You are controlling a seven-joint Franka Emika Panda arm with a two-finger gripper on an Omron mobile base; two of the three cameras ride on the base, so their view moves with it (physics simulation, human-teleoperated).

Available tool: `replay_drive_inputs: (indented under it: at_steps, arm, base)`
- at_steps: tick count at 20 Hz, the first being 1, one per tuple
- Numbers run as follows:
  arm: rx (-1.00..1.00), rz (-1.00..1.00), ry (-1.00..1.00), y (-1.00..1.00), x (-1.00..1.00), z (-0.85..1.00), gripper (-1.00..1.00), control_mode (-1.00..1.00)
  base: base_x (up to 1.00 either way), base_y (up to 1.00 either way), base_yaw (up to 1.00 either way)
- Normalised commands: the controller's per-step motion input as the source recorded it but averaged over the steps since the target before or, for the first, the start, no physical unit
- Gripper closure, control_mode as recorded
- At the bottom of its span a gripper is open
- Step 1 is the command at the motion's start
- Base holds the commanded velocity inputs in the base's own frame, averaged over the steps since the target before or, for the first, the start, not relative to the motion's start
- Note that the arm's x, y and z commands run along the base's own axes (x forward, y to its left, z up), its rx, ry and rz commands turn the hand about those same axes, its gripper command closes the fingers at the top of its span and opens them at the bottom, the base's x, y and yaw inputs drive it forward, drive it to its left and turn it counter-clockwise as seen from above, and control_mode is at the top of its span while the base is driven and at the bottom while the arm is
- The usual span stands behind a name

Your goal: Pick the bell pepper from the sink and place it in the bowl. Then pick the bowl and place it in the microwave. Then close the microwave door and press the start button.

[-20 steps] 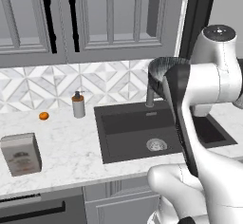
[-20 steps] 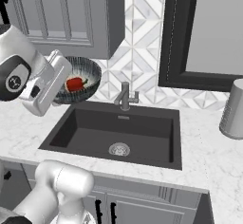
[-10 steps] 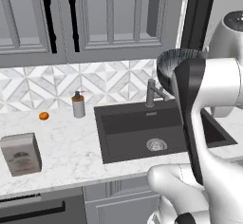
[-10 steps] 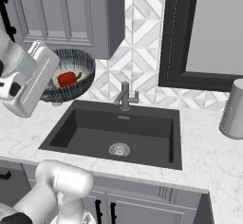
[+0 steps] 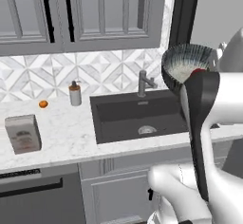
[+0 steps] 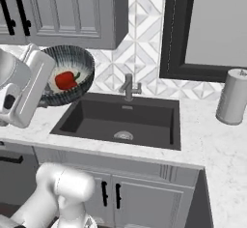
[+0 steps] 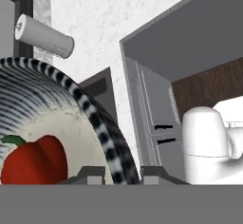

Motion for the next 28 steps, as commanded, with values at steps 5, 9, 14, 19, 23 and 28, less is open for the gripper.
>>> replay_drive_inputs:
  at_steps: [5, 9, 14, 19, 23, 28]
  arm:
    - [0.0, 0.0, 0.0, 0.0, 0.0, 0.0, 1.0, 1.0]
    - [0.0, 0.0, 0.0, 0.0, 0.0, 0.0, 1.0, 1.0]
    - [0.0, 0.0, 0.0, 0.0, 0.0, 0.0, 1.0, 1.0]
    - [0.0, 0.0, 0.0, 0.0, 0.0, 0.0, 1.0, 1.0]
    - [0.0, 0.0, 0.0, 0.0, 0.0, 0.0, 1.0, 1.0]
    - [0.0, 0.0, 0.0, 0.0, 0.0, 0.0, 1.0, 1.0]
  base:
    - [-0.55, 0.24, -0.75]
    - [0.0, 0.04, -1.0]
    - [0.0, 0.02, -1.0]
    - [0.0, 0.01, -1.0]
    - [0.0, 0.01, -1.0]
    - [0.0, 0.0, -1.0]
